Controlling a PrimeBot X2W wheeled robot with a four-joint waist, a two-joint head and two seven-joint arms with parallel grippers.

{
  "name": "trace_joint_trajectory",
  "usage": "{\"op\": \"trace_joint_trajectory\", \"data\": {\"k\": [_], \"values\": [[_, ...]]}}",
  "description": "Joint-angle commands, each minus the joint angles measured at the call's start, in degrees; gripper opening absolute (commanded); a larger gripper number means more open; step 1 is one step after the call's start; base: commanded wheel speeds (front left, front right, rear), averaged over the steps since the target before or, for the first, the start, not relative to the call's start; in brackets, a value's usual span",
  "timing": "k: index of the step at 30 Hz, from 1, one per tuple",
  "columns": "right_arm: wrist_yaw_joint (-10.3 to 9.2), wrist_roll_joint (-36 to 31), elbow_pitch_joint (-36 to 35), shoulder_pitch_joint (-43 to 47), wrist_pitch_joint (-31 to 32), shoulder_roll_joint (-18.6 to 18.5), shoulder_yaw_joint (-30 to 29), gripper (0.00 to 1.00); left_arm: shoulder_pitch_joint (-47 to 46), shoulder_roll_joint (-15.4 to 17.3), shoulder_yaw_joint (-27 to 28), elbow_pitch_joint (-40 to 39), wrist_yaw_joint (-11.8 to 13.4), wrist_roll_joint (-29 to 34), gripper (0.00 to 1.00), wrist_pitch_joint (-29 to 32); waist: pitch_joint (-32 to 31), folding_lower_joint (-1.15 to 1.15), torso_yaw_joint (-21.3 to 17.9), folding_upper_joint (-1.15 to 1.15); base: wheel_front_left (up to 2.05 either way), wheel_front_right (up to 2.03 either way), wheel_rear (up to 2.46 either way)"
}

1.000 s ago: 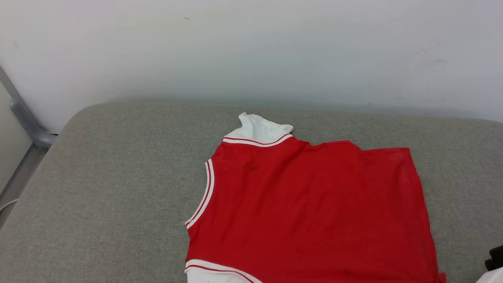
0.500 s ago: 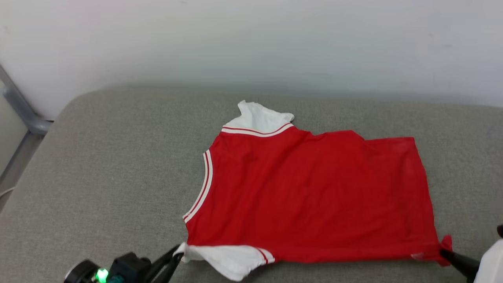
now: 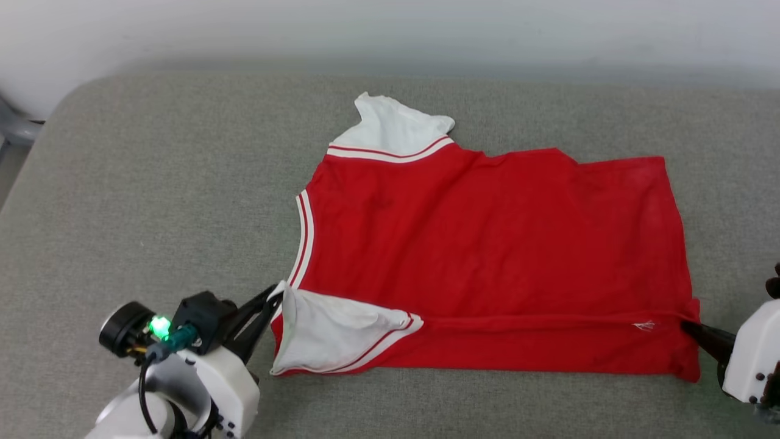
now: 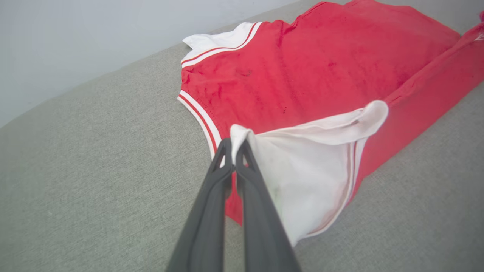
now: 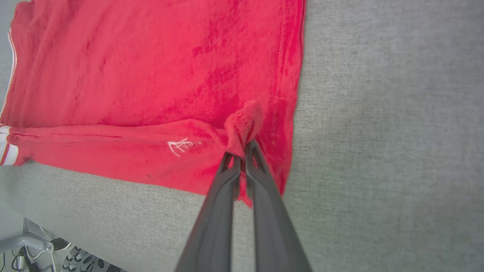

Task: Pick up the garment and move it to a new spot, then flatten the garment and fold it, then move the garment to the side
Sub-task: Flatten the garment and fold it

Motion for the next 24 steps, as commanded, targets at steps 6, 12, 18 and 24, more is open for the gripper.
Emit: {"op": "trace_joint_trajectory", "data": {"k": [6, 12, 18, 24], "values": [[-0.05, -1.8, 2.5, -4.0, 0.3, 0.1, 1.7, 0.0, -6.6, -1.8, -1.0, 7.2, -1.7, 1.0, 0.0, -0.6, 3.5, -0.01, -0.3, 0.0, 0.0, 0.0, 0.0], [-0.05, -3.0, 4.4, -5.7, -0.1, 0.2, 3.0, 0.0, -9.4, -3.6, -2.0, 12.3, -2.4, 0.8, 0.0, -1.0, 4.4, -0.01, -0.3, 0.0, 0.0, 0.0, 0.0], [-0.05, -3.7, 6.1, -6.9, -2.2, 1.2, 4.1, 1.0, -10.8, -6.2, -2.2, 18.0, -1.1, 1.2, 1.0, -3.8, 3.7, -0.01, -0.3, 0.0, 0.0, 0.0, 0.0], [-0.05, -4.1, 5.6, -5.6, -6.2, 1.3, 4.6, 1.0, -9.6, -8.6, -1.5, 21.1, 0.3, 0.5, 1.0, -8.1, -0.2, -0.01, 0.0, 0.0, 0.0, 0.0, 0.0]]}}
